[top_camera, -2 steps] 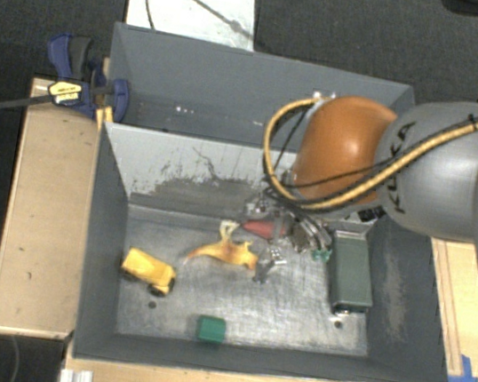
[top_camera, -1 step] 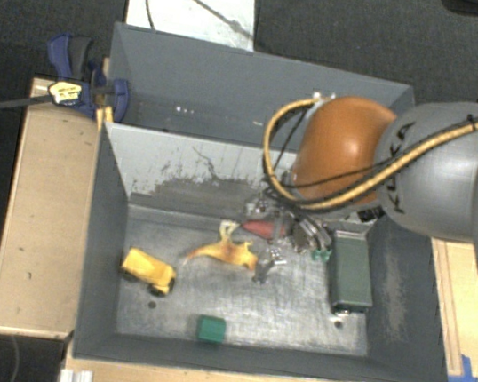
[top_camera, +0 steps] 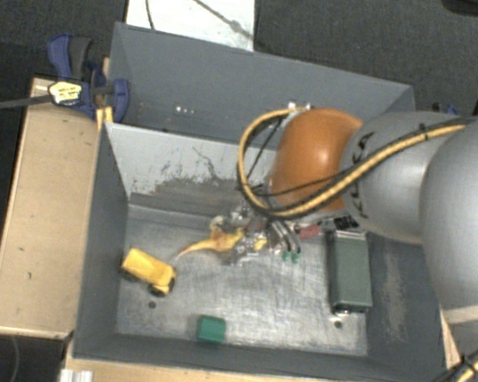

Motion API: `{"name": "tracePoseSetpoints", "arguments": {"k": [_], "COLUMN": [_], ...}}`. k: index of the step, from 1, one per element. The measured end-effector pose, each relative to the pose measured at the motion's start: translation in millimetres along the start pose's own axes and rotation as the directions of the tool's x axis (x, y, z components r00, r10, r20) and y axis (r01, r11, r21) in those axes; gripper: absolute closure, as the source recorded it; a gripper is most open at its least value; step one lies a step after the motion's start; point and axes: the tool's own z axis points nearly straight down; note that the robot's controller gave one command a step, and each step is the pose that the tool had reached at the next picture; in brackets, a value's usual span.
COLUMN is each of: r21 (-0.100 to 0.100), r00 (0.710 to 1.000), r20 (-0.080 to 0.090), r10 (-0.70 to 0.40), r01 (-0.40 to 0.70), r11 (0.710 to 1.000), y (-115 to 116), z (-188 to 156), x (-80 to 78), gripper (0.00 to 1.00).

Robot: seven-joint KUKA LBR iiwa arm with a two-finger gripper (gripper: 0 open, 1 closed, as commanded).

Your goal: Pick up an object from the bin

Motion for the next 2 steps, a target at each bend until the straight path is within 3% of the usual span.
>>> {"name": "tracePoseSetpoints", "arguments": {"k": [1, 2], "r21": [0.000, 0.003], "r00": [1.000, 0.998], "r20": [0.000, -0.024], "r10": [0.000, 0.053], "r01": [0.000, -0.052], "r11": [1.000, 0.999], "y": [0, -7], "z": [0, -42], "x": [0.0, 1.2], "gripper": [1.00, 1.00]}}
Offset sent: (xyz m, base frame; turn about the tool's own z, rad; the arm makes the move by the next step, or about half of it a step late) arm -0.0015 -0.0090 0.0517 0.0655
